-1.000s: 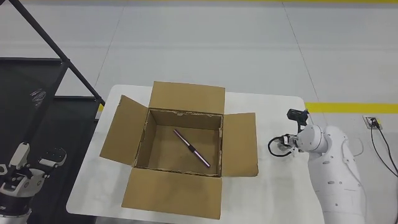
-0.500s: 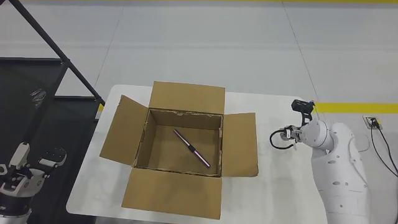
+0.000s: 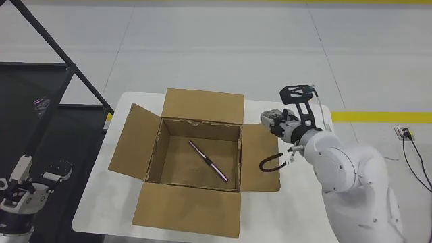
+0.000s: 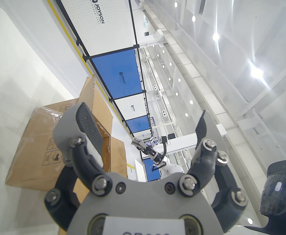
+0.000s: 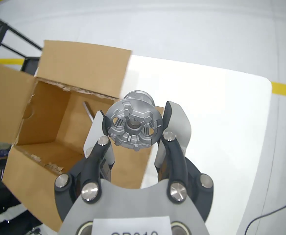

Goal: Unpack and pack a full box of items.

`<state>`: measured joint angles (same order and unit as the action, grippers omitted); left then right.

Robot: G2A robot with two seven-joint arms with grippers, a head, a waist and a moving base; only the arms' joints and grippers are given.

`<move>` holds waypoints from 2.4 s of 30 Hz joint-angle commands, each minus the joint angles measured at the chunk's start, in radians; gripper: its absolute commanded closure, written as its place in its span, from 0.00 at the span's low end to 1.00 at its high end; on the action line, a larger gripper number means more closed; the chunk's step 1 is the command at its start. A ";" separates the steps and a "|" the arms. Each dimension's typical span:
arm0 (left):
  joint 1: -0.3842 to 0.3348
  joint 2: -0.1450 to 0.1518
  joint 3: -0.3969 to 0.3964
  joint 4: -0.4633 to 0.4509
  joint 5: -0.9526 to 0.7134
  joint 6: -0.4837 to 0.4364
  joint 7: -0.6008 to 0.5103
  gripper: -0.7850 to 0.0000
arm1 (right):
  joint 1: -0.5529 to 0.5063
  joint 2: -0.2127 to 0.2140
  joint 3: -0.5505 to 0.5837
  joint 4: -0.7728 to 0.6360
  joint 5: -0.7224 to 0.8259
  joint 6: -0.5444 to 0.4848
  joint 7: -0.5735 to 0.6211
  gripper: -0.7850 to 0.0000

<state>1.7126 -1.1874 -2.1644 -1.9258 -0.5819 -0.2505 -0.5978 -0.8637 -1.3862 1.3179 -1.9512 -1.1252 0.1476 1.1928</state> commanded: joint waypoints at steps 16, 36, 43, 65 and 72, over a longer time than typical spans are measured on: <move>0.016 -0.004 -0.018 0.006 -0.022 -0.001 0.028 0.00 | 0.280 -0.109 -0.567 0.487 -0.024 0.022 0.027 1.00; 0.016 -0.004 -0.018 0.006 -0.022 -0.001 0.028 0.00 | 0.534 -0.308 -0.735 1.178 0.124 0.115 -0.136 0.70; 0.016 -0.004 -0.018 0.006 -0.022 -0.001 0.028 0.00 | 0.566 -0.347 -0.737 1.269 0.152 0.095 -0.163 0.15; -0.090 0.017 0.116 0.067 0.224 0.076 -0.051 0.00 | 0.200 -0.174 -0.354 0.397 0.043 -0.102 0.057 0.00; -0.136 0.023 0.195 0.077 0.303 0.084 -0.066 0.00 | -0.082 -0.112 -0.076 -0.016 0.125 -0.203 0.095 0.00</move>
<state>1.5808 -1.1649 -1.9795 -1.8488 -0.2930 -0.1659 -0.6648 -0.9159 -1.5025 1.2038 -1.9266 -1.0213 -0.0449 1.2901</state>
